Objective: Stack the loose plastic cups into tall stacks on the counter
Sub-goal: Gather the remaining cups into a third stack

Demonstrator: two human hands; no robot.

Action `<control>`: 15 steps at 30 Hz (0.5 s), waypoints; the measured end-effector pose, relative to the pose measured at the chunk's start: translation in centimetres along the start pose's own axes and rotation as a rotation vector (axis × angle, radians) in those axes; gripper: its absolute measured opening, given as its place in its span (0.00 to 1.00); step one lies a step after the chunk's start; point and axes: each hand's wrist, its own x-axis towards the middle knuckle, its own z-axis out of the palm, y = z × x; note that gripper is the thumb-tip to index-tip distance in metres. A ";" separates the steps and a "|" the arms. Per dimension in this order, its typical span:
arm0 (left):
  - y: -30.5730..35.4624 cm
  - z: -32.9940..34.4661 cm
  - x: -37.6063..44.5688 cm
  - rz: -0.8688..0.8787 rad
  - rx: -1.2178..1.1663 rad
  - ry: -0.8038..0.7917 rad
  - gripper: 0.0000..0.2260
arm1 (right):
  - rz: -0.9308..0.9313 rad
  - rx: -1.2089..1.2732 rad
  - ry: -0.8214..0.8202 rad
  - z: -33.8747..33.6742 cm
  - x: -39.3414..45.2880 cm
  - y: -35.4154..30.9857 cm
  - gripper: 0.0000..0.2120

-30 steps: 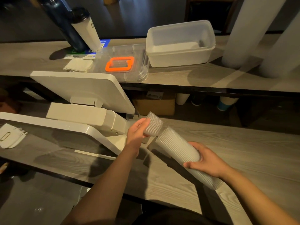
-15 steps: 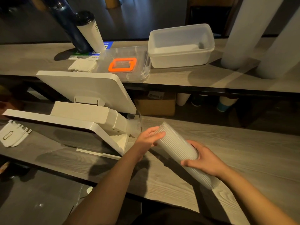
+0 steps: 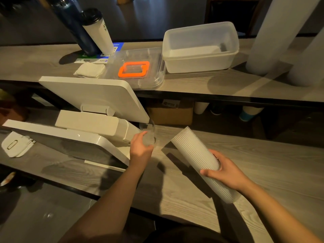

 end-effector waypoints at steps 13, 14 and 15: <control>-2.2 1.5 4.0 0.413 0.843 0.030 0.27 | 0.046 0.002 -0.010 -0.6 1.2 0.5 0.48; -2.6 1.5 4.0 0.458 0.845 0.069 0.25 | 0.048 -0.004 -0.014 -0.6 1.3 0.5 0.48; -2.9 1.7 3.9 0.476 0.827 0.092 0.24 | 0.052 -0.006 -0.016 -0.7 1.3 0.6 0.48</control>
